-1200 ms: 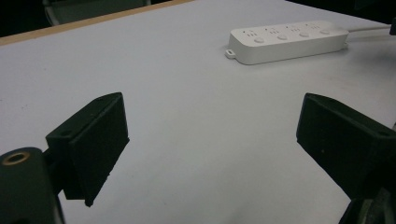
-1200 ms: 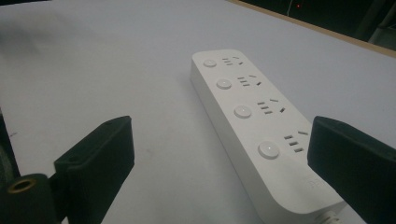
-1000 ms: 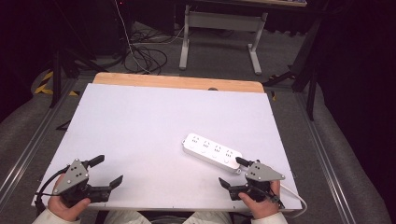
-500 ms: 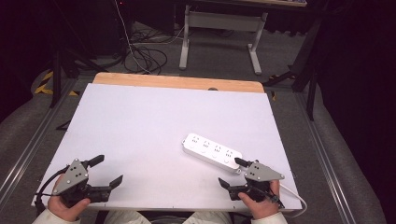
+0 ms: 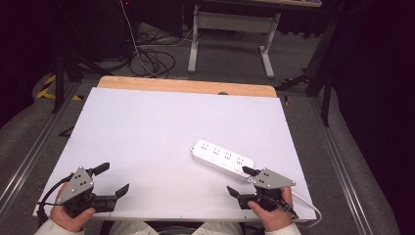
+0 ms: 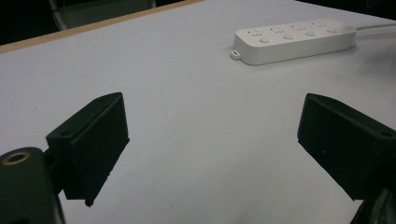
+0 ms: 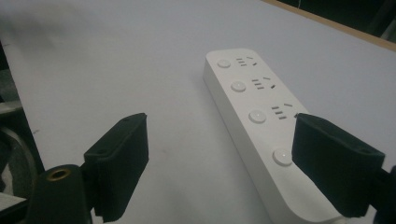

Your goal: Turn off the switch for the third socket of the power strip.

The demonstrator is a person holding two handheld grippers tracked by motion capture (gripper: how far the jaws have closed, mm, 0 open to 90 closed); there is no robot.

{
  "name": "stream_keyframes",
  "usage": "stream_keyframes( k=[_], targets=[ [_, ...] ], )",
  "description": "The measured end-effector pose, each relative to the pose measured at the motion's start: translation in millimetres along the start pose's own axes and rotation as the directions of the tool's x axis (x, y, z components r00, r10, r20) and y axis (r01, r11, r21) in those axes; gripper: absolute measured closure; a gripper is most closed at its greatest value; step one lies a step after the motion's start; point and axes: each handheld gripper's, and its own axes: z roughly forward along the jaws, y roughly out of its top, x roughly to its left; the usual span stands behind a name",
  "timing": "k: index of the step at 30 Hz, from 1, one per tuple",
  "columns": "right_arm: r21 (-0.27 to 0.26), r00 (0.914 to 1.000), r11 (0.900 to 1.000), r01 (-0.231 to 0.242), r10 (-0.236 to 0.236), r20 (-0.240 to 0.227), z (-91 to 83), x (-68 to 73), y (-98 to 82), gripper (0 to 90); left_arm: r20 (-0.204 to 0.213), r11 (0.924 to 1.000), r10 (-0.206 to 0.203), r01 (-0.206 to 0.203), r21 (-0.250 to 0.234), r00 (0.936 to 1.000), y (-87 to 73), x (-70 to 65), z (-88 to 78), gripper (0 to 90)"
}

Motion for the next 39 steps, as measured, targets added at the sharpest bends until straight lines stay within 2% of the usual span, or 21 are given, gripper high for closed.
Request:
stream_keyframes(
  k=[4,10,18,32,37,39],
  targets=[
    [0.002,1.0,1.0,0.01,-0.01,0.0,-4.0,0.8,7.9,19.8,0.0,1.0,0.0,0.0,0.0,1.0,0.1,0.3,0.0,9.4],
    [0.002,0.9999,1.0,-0.006,0.006,-0.01,-7.8,-4.8,20.2,20.7,0.001,1.0,0.005,-0.005,0.0,1.0,0.4,0.7,0.0,9.4],
    [0.007,0.9996,1.0,-0.02,0.02,-0.019,0.8,-14.2,37.6,21.7,0.002,1.0,-0.006,0.006,-0.004,1.0,0.3,0.5,-0.1,9.5],
    [0.043,0.999,0.999,-0.009,0.01,-0.044,20.0,-25.7,67.5,23.7,0.0,1.0,0.001,-0.001,0.004,1.0,0.4,1.4,0.0,10.2],
    [0.04,0.9956,0.998,-0.041,0.044,-0.082,27.8,-33.1,73.2,24.3,0.001,1.0,0.004,-0.004,0.008,1.0,0.3,1.2,0.3,10.2],
    [0.045,0.9959,0.998,-0.04,0.044,-0.08,31.7,-36.1,77.1,24.6,0.001,1.0,0.003,-0.003,0.009,1.0,0.2,1.1,0.6,10.2]
  ],
)
